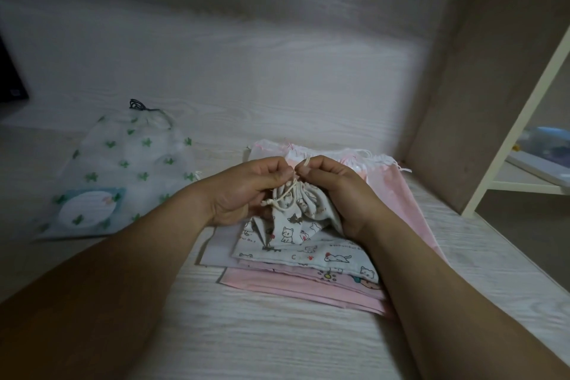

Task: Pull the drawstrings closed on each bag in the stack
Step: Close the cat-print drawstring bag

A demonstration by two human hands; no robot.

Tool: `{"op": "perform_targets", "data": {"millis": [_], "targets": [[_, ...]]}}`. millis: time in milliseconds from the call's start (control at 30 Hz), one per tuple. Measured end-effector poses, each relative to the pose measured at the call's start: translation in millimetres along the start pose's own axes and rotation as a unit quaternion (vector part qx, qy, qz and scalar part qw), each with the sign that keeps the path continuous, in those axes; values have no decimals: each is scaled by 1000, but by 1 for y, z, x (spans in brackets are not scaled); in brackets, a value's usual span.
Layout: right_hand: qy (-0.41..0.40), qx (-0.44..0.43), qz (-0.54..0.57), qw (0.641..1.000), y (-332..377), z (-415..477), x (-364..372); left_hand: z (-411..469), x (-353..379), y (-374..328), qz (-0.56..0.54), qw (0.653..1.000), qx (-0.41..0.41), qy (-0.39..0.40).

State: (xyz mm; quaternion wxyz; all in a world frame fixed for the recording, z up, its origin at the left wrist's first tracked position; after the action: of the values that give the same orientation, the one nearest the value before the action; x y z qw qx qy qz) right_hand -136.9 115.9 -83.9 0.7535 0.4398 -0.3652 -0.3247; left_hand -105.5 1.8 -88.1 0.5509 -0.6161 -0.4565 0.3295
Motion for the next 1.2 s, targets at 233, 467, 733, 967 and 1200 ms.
{"op": "perform_targets", "data": {"millis": [233,467,733,967,1200], "targets": [[23,7,-8,1000,-6,1,2,-3,-2,-1,55,998,-3,-26],[10,-8,-36,999,-5,1,-4,-6,-8,-8,165,983,15,-81],[10,-1,-27,1000,-4,0,-2,-4,-9,0,22,999,-8,-38],[-38,4,4,999,-1,0,-9,-3,-9,0,22,999,-1,-26],[-116,17,-44,992,2,-1,-27,-4,-34,-2,143,981,-8,-133]]}}
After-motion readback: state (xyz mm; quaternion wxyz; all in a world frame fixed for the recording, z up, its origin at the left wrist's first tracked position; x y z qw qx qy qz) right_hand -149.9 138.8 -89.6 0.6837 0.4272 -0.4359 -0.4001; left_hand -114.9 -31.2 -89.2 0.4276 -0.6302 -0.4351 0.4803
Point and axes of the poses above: each hand's wrist, its own z-axis towards the middle knuckle, its own x-axis out of the palm, y = z × x, the point moved 9 cm from there along z, towards the middle knuckle, and after that the axes turned 15 degrees about -x, right-handed, at the moved point
